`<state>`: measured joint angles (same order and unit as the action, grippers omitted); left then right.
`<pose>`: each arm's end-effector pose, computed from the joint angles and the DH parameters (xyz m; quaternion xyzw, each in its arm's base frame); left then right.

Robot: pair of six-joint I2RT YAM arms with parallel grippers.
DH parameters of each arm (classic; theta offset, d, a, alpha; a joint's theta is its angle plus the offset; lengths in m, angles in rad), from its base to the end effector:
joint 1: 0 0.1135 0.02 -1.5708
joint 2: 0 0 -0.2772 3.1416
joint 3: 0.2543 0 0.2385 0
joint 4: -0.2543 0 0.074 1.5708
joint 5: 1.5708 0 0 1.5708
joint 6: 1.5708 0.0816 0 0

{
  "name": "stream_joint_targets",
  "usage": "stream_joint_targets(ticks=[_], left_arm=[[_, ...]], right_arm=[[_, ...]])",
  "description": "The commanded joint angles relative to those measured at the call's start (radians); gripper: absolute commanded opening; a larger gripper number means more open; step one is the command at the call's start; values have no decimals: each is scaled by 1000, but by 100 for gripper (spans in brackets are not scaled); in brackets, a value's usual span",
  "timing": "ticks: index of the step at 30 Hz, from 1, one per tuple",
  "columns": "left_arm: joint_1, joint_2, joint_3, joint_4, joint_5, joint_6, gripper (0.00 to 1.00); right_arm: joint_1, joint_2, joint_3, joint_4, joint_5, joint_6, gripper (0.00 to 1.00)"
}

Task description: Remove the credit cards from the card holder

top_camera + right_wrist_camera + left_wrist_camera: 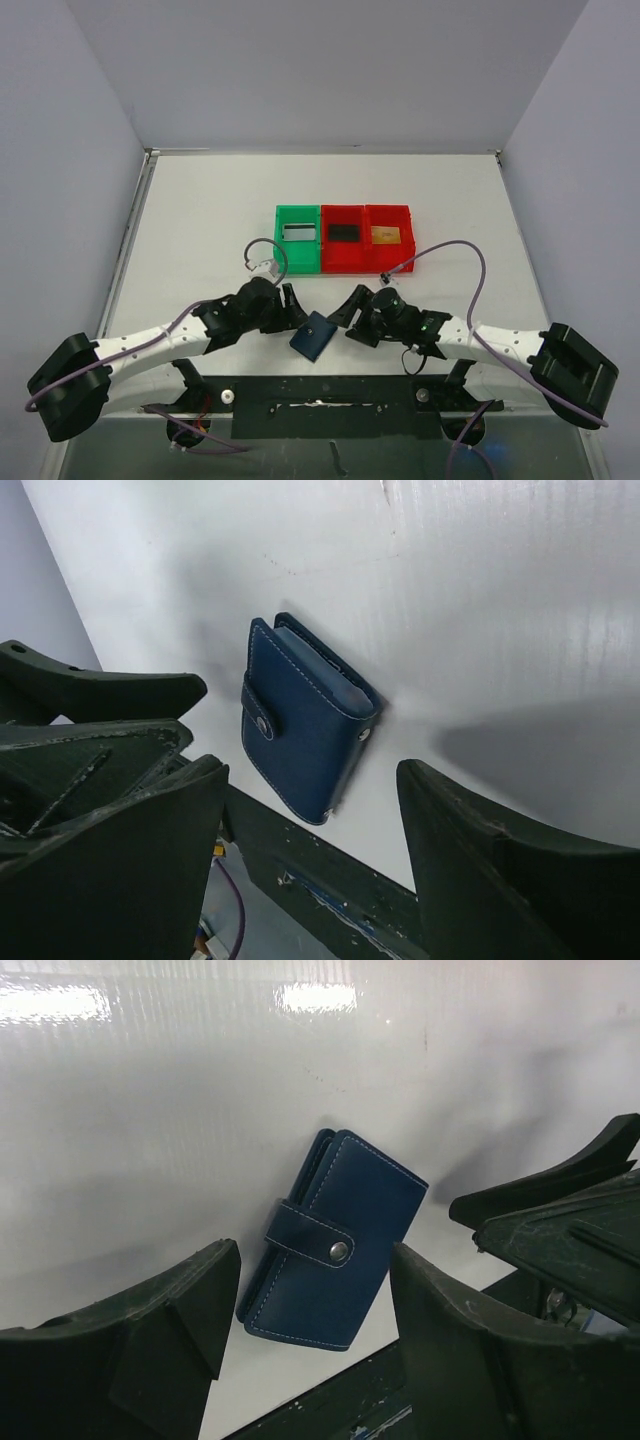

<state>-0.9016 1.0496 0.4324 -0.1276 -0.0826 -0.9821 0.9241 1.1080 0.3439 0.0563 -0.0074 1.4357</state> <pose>0.1412 -0.1677 0.1639 -0.0534 0.9137 -0.3020 0.2665 0.1337 0.1780 0.1440 0.2283 0.8792 0.3880 0.1562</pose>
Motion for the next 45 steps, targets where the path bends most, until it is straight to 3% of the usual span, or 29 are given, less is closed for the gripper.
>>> stream_joint_targets(ticks=[1,12,15,21,26,30,37,45], left_arm=[[-4,72,42,73,83,49,59],[-15,190,28,150,180,51,31],[-19,205,29,167,201,51,27],[-27,217,42,161,200,42,27],[-32,183,87,88,110,43,41],[-38,177,157,7,43,66,48],[-75,263,310,-111,-42,131,48],[-130,367,372,-112,-34,162,47]], right_arm=[[28,38,-18,124,9,82,67],[24,219,-46,319,-58,118,51],[6,272,-46,372,-97,116,42],[-8,266,12,306,-107,35,13],[-10,206,86,173,-71,-42,0],[-10,178,116,76,-49,-56,0],[-11,112,138,-35,-1,-67,0],[-30,68,142,-85,-3,-75,0]])
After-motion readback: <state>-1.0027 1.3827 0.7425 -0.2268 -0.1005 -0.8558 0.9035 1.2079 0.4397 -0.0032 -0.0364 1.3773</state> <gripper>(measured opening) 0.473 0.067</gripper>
